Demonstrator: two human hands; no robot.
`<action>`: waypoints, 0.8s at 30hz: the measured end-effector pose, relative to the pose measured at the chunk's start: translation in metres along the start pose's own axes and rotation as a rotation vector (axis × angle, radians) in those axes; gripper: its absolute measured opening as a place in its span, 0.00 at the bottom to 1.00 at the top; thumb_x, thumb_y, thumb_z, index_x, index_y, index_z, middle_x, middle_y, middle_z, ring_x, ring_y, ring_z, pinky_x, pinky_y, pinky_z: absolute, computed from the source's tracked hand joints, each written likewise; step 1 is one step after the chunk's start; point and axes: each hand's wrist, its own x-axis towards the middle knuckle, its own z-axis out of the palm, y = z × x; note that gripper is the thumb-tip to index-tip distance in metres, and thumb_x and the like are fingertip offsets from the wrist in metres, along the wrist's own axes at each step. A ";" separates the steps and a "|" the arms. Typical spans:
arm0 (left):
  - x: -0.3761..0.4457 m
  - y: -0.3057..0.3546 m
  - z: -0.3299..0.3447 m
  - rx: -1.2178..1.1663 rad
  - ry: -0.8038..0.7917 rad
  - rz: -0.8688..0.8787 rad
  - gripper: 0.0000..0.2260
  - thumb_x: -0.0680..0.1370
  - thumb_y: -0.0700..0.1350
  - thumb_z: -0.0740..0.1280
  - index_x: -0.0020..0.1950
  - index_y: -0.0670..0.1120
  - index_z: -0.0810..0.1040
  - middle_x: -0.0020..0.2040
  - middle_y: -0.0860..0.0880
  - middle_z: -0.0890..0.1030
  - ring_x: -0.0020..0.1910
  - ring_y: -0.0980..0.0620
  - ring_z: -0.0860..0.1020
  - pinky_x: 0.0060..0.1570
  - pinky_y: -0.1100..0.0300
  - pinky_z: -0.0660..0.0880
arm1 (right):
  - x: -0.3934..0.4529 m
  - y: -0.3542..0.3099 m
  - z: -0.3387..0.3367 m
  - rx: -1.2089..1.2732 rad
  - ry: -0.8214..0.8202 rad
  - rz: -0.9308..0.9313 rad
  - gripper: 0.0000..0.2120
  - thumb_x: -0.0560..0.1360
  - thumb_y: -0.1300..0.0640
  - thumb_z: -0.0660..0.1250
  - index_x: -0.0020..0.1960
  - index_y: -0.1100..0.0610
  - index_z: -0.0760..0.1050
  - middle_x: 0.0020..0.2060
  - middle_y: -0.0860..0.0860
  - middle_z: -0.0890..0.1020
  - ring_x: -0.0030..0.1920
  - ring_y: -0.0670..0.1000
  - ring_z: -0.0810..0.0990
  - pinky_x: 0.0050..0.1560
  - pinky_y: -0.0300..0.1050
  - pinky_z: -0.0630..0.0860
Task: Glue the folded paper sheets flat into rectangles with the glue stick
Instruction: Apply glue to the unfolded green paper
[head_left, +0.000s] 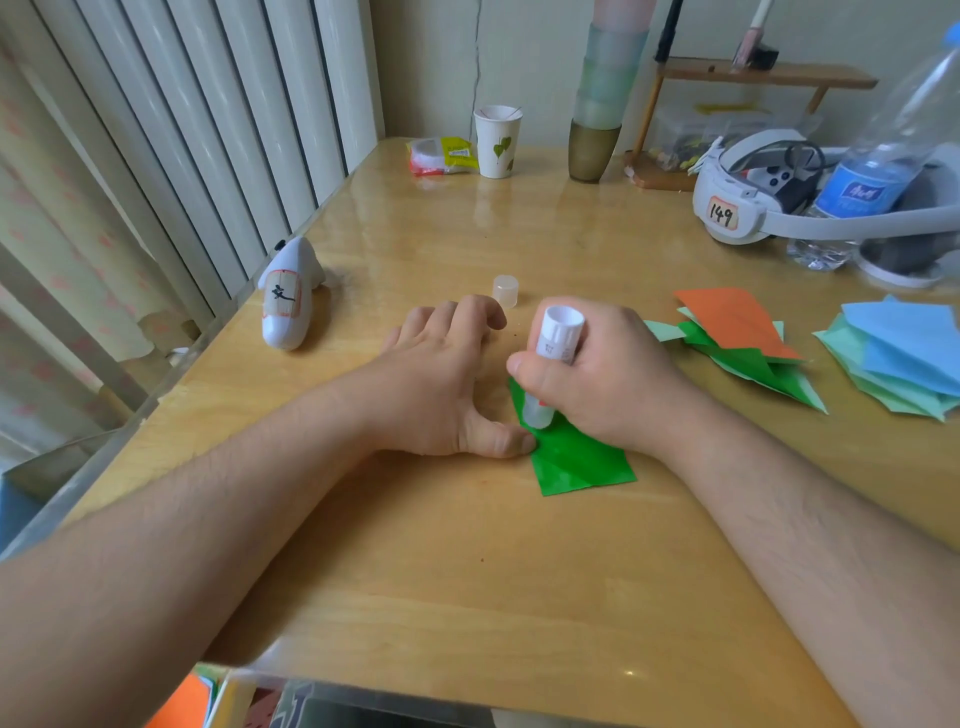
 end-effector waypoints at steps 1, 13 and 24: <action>0.000 0.000 0.000 -0.002 0.001 -0.001 0.47 0.56 0.77 0.67 0.68 0.58 0.57 0.67 0.57 0.66 0.67 0.51 0.62 0.68 0.54 0.62 | -0.001 0.000 0.001 -0.012 -0.027 0.002 0.15 0.73 0.50 0.74 0.39 0.58 0.73 0.33 0.57 0.78 0.35 0.55 0.73 0.37 0.54 0.72; 0.000 0.001 -0.001 0.005 -0.010 -0.009 0.46 0.60 0.73 0.72 0.70 0.57 0.57 0.67 0.55 0.66 0.67 0.50 0.61 0.70 0.51 0.63 | 0.016 0.002 0.010 -0.093 0.091 0.048 0.14 0.74 0.47 0.73 0.39 0.54 0.72 0.30 0.49 0.76 0.34 0.48 0.72 0.34 0.40 0.68; -0.002 -0.002 -0.015 -0.164 -0.087 -0.016 0.41 0.59 0.70 0.72 0.66 0.63 0.58 0.65 0.59 0.67 0.68 0.53 0.63 0.71 0.53 0.65 | 0.020 0.014 -0.014 0.474 0.447 0.004 0.11 0.77 0.48 0.75 0.48 0.53 0.75 0.41 0.60 0.83 0.36 0.54 0.78 0.38 0.45 0.75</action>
